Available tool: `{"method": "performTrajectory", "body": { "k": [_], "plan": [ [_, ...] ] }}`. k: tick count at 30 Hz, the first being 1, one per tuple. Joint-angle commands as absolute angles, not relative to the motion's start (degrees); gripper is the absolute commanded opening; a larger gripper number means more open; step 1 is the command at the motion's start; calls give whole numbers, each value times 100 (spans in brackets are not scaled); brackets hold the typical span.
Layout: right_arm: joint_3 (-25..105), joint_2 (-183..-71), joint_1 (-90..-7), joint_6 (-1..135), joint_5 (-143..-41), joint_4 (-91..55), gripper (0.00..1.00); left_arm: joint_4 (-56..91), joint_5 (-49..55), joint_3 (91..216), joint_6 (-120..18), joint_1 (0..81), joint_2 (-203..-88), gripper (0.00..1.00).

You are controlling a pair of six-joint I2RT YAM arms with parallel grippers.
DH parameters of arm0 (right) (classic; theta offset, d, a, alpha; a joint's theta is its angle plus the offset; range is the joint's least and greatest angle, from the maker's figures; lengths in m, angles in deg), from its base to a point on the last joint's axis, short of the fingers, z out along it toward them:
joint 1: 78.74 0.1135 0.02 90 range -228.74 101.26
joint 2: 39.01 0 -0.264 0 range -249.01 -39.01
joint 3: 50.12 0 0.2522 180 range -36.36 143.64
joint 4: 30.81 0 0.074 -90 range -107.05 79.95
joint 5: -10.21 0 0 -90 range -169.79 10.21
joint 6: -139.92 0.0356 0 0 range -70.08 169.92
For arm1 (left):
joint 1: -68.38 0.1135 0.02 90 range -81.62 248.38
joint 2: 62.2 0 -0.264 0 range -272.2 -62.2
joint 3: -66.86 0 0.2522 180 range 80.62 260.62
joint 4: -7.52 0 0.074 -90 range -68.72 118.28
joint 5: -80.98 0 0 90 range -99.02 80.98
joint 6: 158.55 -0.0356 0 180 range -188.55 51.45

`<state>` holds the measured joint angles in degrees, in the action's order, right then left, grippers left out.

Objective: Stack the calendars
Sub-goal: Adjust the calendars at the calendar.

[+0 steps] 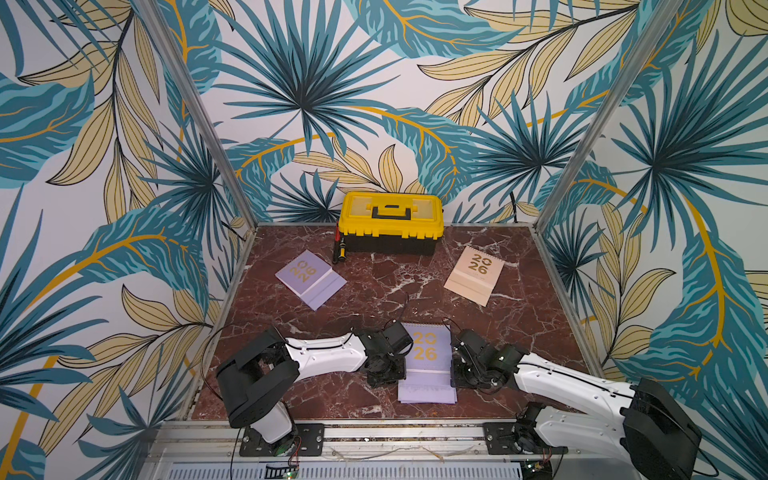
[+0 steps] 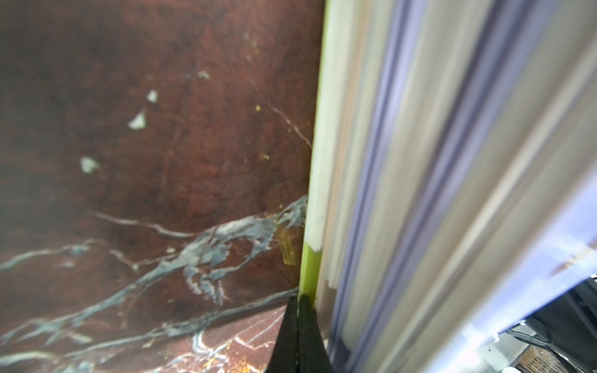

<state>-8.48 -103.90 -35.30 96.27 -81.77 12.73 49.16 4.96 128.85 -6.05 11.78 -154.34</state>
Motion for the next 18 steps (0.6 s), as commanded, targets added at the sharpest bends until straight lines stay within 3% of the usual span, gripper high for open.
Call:
{"method": "performTrajectory", "body": {
  "k": [1, 18],
  "plan": [
    [-962, -10406, -3497, 9708, -8243, 1128, 1, 4764, 565, 12846, -573, 1133, -15458, 0],
    [-957, -10487, -3497, 9694, -8326, 982, 0, 4764, 661, 13158, -668, 1020, -15786, 0]
  ]
}}
